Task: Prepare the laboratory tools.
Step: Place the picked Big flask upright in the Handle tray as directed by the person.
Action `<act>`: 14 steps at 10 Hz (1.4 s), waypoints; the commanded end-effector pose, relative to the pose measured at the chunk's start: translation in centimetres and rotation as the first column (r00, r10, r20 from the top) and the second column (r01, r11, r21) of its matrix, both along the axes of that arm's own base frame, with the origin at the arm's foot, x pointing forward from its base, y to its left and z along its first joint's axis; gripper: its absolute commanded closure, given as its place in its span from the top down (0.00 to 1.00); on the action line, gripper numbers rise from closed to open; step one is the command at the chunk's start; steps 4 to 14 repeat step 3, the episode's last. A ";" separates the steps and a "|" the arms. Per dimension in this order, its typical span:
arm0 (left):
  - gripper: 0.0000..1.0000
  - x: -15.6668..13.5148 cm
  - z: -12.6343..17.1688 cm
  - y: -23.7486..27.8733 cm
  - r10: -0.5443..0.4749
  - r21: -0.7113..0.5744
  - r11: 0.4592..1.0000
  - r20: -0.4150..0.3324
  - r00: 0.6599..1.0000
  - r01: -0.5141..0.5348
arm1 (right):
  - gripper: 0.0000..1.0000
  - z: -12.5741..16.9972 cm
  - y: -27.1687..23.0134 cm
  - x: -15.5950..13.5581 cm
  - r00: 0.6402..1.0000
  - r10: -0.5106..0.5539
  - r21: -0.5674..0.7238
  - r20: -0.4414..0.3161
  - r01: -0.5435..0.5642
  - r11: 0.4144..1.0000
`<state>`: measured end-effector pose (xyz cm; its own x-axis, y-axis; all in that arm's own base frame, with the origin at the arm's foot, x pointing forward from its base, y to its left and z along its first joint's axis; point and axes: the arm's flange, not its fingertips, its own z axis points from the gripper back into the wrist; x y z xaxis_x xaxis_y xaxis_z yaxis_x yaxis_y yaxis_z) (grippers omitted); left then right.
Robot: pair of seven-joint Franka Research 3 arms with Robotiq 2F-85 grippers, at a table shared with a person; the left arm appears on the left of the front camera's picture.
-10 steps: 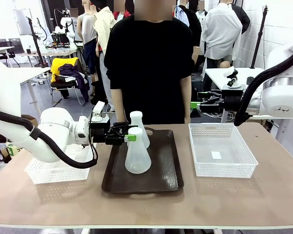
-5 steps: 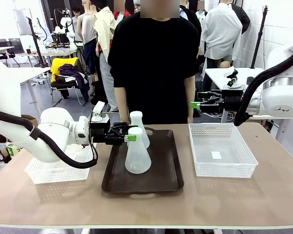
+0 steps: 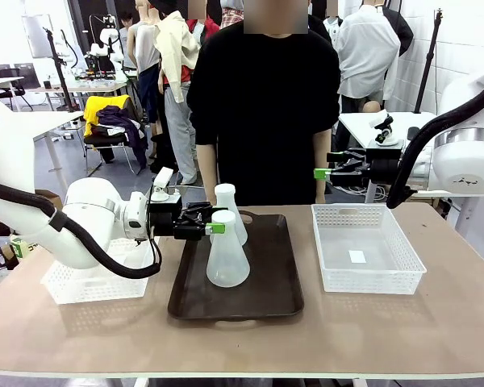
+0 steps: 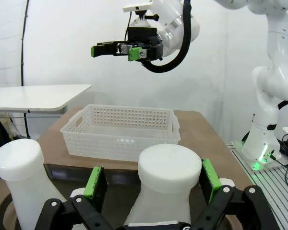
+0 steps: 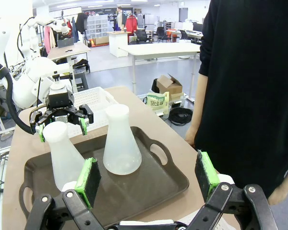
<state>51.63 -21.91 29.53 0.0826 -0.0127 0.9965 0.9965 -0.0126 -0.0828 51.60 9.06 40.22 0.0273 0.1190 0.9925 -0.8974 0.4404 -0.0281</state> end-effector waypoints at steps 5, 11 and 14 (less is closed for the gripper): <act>1.00 0.0 0.0 -0.1 -0.003 -0.005 1.000 0.013 1.000 0.003 | 1.00 0.0 0.1 0.0 1.000 -0.009 -0.008 -0.006 0.008 1.000; 1.00 0.0 0.0 -0.1 -0.003 -0.005 1.000 0.013 1.000 0.003 | 1.00 0.0 0.1 0.0 1.000 -0.009 -0.008 -0.006 0.008 1.000; 1.00 0.0 0.0 -0.1 -0.003 -0.005 1.000 0.013 1.000 0.003 | 1.00 0.0 0.1 0.0 1.000 -0.009 -0.008 -0.006 0.008 1.000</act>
